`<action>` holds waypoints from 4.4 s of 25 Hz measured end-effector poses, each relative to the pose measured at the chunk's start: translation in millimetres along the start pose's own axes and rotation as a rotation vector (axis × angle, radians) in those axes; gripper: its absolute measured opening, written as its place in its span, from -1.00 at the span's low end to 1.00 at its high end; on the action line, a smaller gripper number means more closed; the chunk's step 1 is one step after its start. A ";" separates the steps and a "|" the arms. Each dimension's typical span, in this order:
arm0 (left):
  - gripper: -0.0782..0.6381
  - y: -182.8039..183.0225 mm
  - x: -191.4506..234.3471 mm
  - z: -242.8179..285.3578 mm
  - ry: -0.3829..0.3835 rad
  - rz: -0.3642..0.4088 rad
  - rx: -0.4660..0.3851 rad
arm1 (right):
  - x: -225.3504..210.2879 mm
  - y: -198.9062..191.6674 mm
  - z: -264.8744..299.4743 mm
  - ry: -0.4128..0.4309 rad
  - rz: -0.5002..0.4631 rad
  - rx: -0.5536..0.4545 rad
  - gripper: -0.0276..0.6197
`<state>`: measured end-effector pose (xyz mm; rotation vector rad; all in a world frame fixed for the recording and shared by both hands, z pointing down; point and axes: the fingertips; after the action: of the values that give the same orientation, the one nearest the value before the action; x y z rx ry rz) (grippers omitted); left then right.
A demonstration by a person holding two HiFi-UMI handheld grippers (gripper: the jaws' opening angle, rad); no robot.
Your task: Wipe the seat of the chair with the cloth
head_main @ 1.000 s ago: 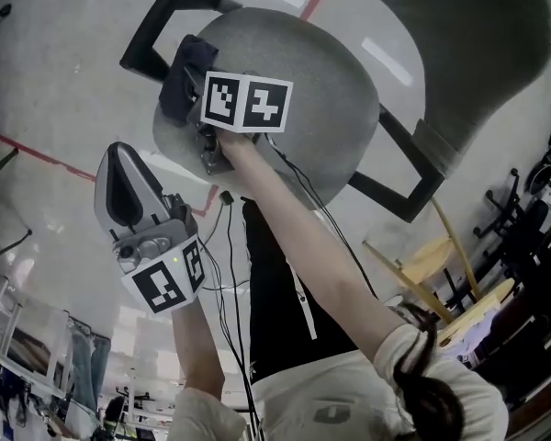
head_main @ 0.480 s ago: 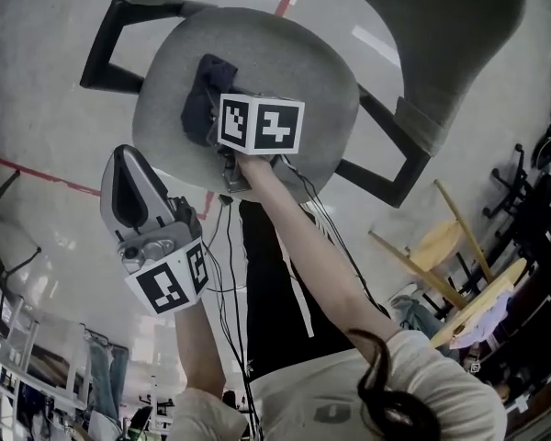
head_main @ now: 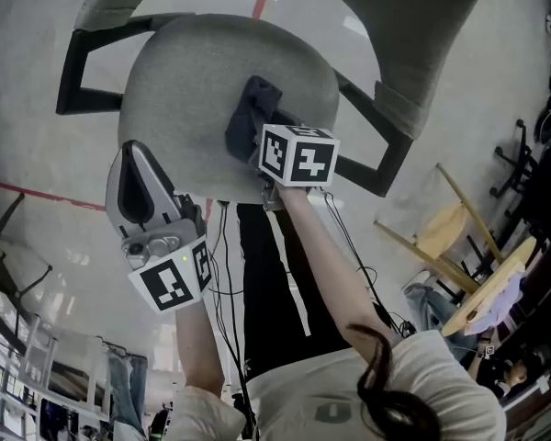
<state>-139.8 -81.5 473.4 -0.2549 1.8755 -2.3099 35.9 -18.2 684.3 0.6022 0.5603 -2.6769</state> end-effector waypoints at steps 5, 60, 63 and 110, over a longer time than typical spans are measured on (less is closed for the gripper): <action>-0.74 3.3 -13.8 5.5 -0.041 0.011 0.003 | -42.8 -9.2 -29.2 -0.091 0.020 -0.013 -0.74; -0.74 56.9 75.5 -44.6 0.167 0.062 -0.078 | 197.6 90.9 -127.8 0.175 -0.142 -0.342 -0.74; -0.74 44.2 107.1 -63.6 0.232 0.058 -0.060 | 246.2 64.0 -97.7 0.272 -0.159 -0.280 -0.74; -0.74 -5.8 8.3 -57.3 0.047 0.031 0.035 | 55.3 -90.2 -16.1 -0.034 -0.199 0.069 -0.74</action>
<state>-161.0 -27.7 467.9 -0.1680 1.8442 -2.3457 -42.3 53.9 672.1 0.5444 0.5471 -2.8975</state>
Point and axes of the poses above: the fingertips, and each gripper's own axes: z forward along the fingers, x to its left, y out of its top, and after that the axes turned 3 degrees about y, right-handed
